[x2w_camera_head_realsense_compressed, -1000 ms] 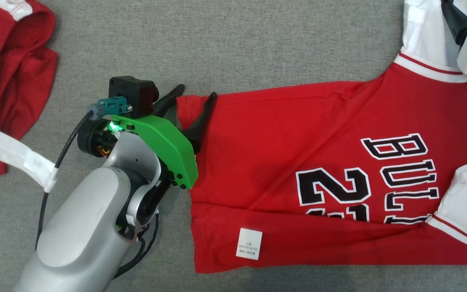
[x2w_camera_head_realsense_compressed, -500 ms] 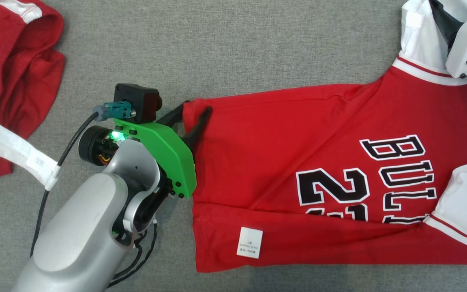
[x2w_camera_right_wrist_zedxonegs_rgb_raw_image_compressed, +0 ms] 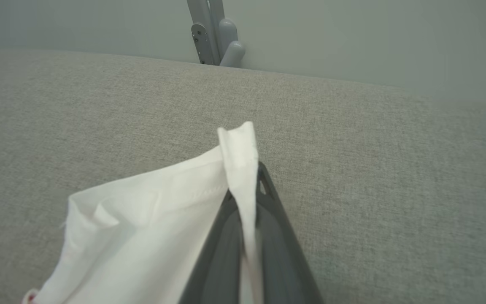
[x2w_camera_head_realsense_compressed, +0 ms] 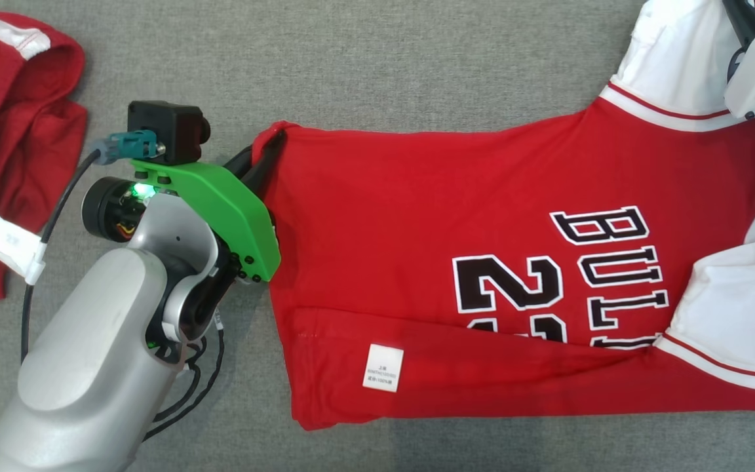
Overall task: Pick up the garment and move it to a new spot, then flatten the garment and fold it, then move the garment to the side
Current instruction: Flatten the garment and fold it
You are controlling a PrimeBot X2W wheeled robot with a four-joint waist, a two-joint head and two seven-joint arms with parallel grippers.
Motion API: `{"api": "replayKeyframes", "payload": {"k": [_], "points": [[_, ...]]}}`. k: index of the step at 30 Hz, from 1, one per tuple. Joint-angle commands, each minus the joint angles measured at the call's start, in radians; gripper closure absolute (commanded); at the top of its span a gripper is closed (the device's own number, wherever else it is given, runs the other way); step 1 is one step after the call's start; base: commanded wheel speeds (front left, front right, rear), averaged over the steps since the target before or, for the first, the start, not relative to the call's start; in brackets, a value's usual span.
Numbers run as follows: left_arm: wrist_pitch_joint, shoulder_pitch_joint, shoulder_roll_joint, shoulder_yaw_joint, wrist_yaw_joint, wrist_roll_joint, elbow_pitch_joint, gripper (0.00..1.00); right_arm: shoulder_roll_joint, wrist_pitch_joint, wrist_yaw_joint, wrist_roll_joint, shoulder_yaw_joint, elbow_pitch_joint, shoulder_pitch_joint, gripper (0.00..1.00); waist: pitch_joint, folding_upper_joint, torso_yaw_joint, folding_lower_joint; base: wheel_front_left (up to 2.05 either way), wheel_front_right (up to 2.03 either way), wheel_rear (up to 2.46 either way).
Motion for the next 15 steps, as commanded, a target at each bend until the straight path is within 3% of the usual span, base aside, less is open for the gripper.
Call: {"api": "replayKeyframes", "payload": {"k": [1, 15], "points": [[-0.004, -0.015, 0.011, 0.01, 0.007, 0.004, 0.01, 1.0, -0.005, -0.018, -0.002, 0.01, 0.004, 0.005, -0.014, 1.0, -0.019, 0.0036, -0.019, -0.0001, 0.0, 0.0, 0.0], [-0.04, 0.071, 0.059, 0.051, 0.019, -0.027, -0.008, 1.0, -0.04, -0.097, -0.002, 0.102, 0.083, -0.051, 0.056, 1.0, -0.115, 0.0036, -0.096, -0.0001, 0.0, 0.0, 0.0]]}}
